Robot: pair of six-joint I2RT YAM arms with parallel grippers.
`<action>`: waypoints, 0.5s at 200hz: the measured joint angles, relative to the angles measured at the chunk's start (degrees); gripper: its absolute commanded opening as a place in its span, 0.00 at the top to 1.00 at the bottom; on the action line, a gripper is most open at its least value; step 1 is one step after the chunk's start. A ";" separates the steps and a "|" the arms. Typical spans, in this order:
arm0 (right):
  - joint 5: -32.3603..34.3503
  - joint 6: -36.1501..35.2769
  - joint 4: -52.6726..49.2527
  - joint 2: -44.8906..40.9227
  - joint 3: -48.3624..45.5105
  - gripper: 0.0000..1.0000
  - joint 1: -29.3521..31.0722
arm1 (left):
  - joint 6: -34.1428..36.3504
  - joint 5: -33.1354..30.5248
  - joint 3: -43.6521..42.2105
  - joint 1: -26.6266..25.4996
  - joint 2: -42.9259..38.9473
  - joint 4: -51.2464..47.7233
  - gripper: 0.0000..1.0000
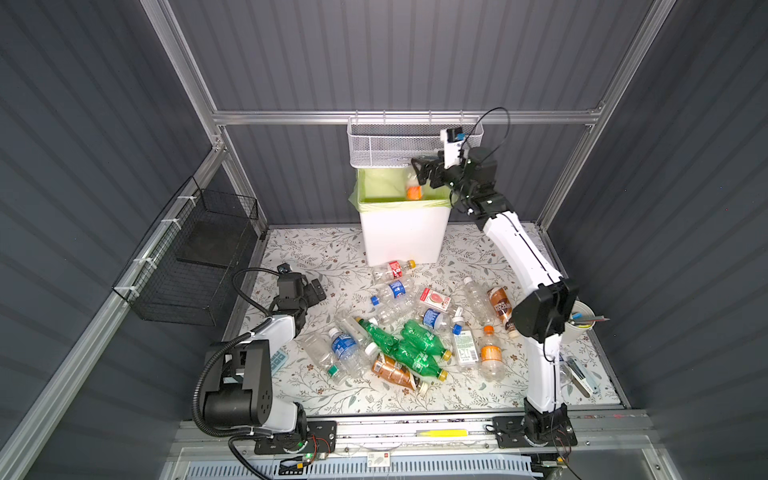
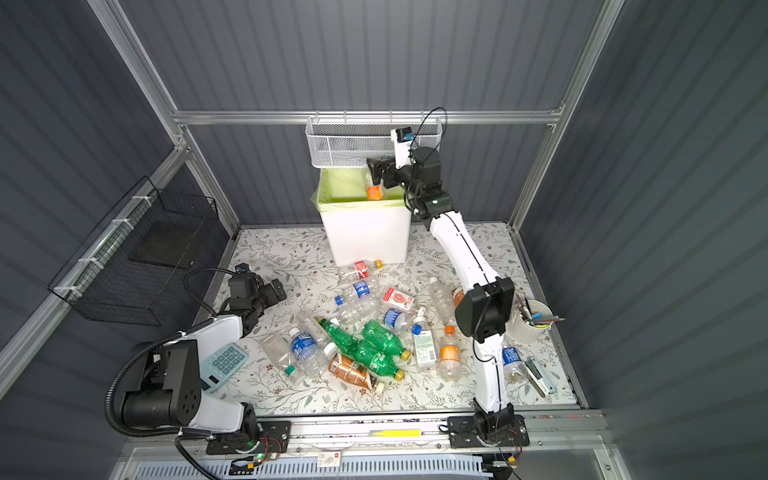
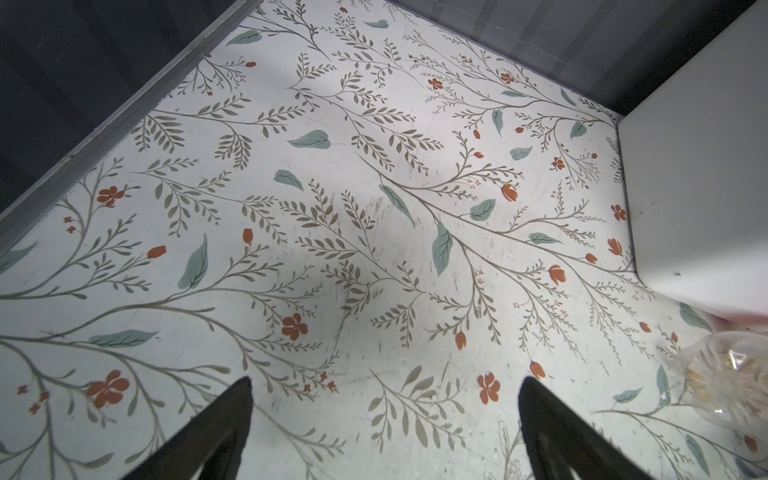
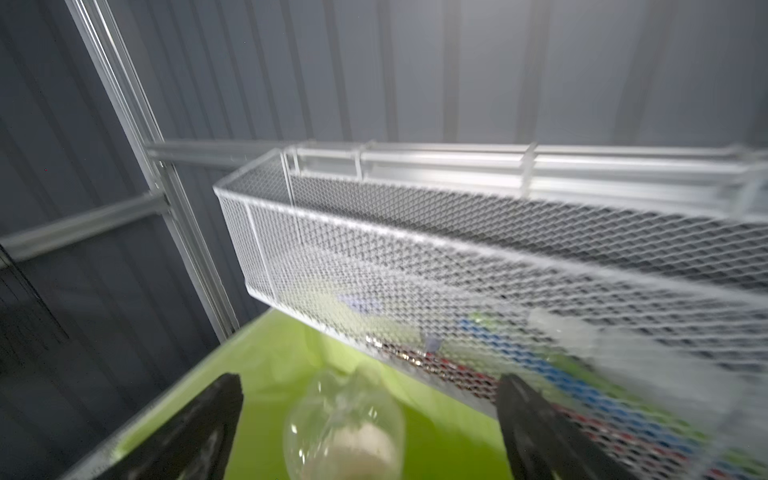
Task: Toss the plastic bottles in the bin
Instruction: 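Lift the orange-labelled bottle with the right gripper and carry it over the bin, then open the right gripper over the bin while the left gripper reaches for a clear bottle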
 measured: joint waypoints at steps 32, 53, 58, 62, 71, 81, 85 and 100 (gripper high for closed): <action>5.53 -4.39 -5.11 -5.22 -5.31 0.01 -0.13 | 0.00 0.63 -0.33 0.00 -0.39 -0.07 0.00; 8.74 -5.97 -3.98 -15.32 -13.60 0.01 -0.85 | -0.09 0.92 -0.92 0.00 -1.90 -0.35 0.00; 9.29 -6.01 -3.41 -17.53 -15.15 0.01 -0.98 | -0.17 0.87 -0.98 0.00 -2.38 -0.57 0.00; 9.64 -6.01 -2.71 -19.23 -16.50 0.01 -1.18 | -0.33 0.81 -1.01 0.00 -2.93 -0.85 0.00; 10.54 -5.97 -1.40 -23.93 -20.00 0.01 -1.53 | -0.83 0.57 -1.01 0.00 -4.11 -1.46 0.00; 11.52 -5.64 0.57 -28.57 -24.30 0.01 -2.05 | -1.79 0.07 -1.01 -0.02 -5.57 -2.89 0.00; 11.85 -5.44 0.70 -29.99 -25.66 0.01 -2.19 | -2.03 -0.11 -1.01 -0.07 -6.01 -3.37 0.00; 13.46 -4.39 2.51 -35.87 -33.31 0.01 -3.02 | -3.52 -0.39 -0.87 -0.11 -7.74 -6.45 0.00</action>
